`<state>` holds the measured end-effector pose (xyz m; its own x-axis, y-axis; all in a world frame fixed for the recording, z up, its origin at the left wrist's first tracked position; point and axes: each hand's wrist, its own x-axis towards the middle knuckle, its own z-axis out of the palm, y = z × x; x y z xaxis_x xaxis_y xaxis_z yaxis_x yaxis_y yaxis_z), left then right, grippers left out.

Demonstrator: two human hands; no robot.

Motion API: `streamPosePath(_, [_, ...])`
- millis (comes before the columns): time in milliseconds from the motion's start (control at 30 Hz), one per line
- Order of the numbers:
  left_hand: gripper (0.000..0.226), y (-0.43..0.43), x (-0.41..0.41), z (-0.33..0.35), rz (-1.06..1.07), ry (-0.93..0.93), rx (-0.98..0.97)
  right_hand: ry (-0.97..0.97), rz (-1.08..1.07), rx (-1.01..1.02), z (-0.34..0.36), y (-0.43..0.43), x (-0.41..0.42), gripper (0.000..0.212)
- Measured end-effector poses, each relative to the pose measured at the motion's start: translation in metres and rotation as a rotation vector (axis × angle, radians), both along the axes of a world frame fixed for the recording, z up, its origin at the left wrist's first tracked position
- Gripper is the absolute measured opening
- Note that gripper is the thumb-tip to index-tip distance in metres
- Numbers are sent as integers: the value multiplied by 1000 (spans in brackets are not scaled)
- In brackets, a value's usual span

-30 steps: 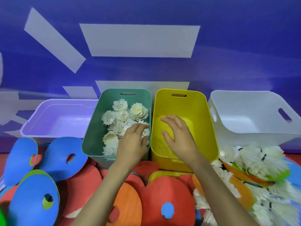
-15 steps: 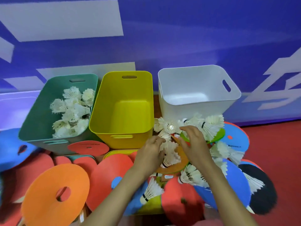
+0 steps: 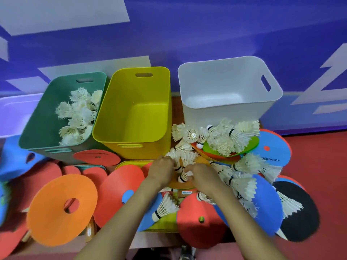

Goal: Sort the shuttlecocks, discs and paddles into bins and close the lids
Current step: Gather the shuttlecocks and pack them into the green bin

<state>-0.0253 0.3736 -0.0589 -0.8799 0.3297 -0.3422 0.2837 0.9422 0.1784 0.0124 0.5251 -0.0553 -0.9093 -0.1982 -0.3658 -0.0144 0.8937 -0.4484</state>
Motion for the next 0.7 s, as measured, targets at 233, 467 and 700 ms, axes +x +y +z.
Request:
streamPosePath(233, [14, -12, 13, 20, 88, 212, 291, 225, -146, -199, 19, 4, 0, 15])
streamPosePath(467, [8, -57, 35, 80, 138, 386, 668, 512, -183, -489, 73, -16, -2, 11])
streamPosePath(700, [8, -131, 36, 122, 276, 545, 741, 569, -81, -643, 113, -81, -27, 10])
